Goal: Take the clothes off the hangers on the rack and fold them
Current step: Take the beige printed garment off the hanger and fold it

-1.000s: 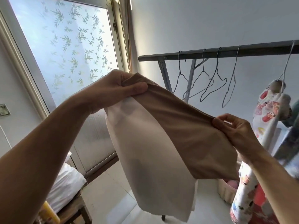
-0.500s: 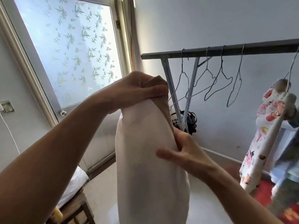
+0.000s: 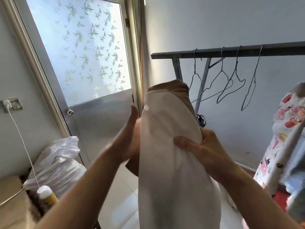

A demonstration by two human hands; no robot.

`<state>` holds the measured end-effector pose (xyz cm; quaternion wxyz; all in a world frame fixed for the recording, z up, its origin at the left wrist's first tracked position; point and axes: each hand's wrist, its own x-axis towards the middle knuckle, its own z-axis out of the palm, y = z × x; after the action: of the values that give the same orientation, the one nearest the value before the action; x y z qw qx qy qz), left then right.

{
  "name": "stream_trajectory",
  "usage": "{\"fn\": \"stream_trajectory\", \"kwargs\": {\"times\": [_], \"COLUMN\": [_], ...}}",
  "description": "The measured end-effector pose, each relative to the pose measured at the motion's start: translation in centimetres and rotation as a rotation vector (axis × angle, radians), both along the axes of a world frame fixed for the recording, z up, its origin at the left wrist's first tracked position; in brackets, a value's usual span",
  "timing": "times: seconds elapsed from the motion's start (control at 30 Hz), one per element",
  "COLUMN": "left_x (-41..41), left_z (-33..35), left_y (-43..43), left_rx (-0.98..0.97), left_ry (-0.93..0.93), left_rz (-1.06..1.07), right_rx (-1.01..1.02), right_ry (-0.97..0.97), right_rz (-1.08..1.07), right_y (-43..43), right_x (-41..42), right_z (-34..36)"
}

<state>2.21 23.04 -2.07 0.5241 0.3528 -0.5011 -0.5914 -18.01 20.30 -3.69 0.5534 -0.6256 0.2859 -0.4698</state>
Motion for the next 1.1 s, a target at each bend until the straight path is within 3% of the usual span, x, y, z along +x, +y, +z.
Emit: {"fn": "stream_trajectory", "kwargs": {"times": [0.07, 0.13, 0.27, 0.4, 0.5, 0.6, 0.67, 0.8, 0.9, 1.0, 1.1], "left_x": [-0.3, -0.7, -2.3, -2.9, -3.1, -2.9, -2.2, -1.2, -0.7, 0.6, 1.3], "left_z": [-2.5, -3.2, -2.5, -2.7, -3.3, -3.3, -3.2, -2.8, -2.0, -1.4, -1.3], "left_y": [1.1, 1.2, 1.7, 2.3, 2.2, 1.9, 1.9, 1.7, 1.5, 1.2, 1.1], "left_rx": [0.058, 0.016, -0.077, -0.170, -0.136, -0.098, -0.138, -0.310, -0.425, -0.455, -0.289], "left_ry": [-0.141, -0.216, -0.115, -0.155, -0.205, -0.253, -0.392, -0.960, -1.127, -1.091, -0.695], "left_rz": [0.008, 0.168, 0.380, 0.454, 0.533, 0.560, 0.507, 0.528, 0.562, 0.559, 0.445], "right_rx": [-0.012, -0.019, 0.001, 0.063, 0.123, 0.023, -0.071, -0.242, -0.302, -0.323, -0.121], "right_ry": [0.025, 0.048, 0.071, 0.054, 0.012, 0.181, 0.329, 0.539, 0.554, 0.531, 0.224], "right_rz": [-0.043, -0.075, -0.139, -0.206, -0.073, 0.036, -0.008, -0.130, -0.177, -0.185, 0.016], "right_y": [-0.3, -0.5, -0.7, -1.2, -1.7, -1.8, -1.9, -1.8, -1.7, -2.1, -1.6], "right_x": [-0.3, -0.5, -0.5, -0.2, -0.7, -1.3, -1.4, -1.8, -1.9, -2.4, -2.5], "right_z": [0.2, 0.1, -0.3, -1.7, -2.3, -2.5, -2.4, -1.9, -1.5, -0.8, 0.0]}}
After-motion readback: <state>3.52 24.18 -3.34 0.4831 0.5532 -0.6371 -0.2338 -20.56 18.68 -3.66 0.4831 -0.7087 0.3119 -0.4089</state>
